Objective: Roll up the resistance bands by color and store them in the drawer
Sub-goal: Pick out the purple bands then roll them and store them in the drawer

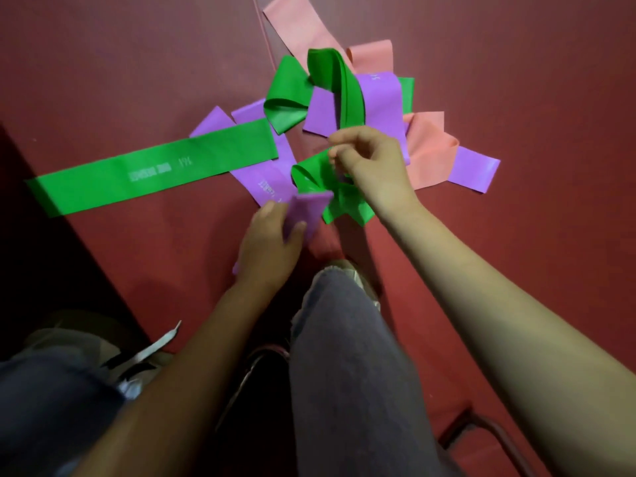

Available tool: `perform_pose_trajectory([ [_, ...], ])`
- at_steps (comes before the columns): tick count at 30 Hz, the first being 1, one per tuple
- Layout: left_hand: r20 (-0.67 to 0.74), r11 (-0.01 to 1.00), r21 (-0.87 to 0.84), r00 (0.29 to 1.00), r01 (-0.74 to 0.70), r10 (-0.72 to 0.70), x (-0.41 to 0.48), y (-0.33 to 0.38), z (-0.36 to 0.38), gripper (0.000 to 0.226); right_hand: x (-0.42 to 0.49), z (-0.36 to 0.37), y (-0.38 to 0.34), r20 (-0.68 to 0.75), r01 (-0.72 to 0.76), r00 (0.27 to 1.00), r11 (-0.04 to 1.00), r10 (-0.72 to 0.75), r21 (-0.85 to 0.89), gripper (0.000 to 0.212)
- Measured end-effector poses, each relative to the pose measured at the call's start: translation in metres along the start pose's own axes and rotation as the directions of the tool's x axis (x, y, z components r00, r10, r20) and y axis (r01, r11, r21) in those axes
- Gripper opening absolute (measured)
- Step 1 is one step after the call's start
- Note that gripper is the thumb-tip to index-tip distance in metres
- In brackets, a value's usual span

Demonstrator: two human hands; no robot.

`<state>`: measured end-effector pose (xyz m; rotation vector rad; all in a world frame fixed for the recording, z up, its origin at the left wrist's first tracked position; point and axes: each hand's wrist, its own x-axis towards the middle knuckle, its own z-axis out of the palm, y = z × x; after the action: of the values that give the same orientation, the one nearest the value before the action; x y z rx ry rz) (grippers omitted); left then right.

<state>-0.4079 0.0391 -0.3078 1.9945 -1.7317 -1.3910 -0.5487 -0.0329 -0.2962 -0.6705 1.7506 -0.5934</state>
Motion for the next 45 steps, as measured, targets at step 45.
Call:
perform_pose_trajectory([
  [45, 0.110, 0.299, -0.924, 0.916, 0.237, -0.385, 0.072, 0.067, -0.056, 0.047, -0.025, 0.024, -0.032, 0.146, 0.225, 0.959, 0.967, -0.241, 0.117, 0.017],
])
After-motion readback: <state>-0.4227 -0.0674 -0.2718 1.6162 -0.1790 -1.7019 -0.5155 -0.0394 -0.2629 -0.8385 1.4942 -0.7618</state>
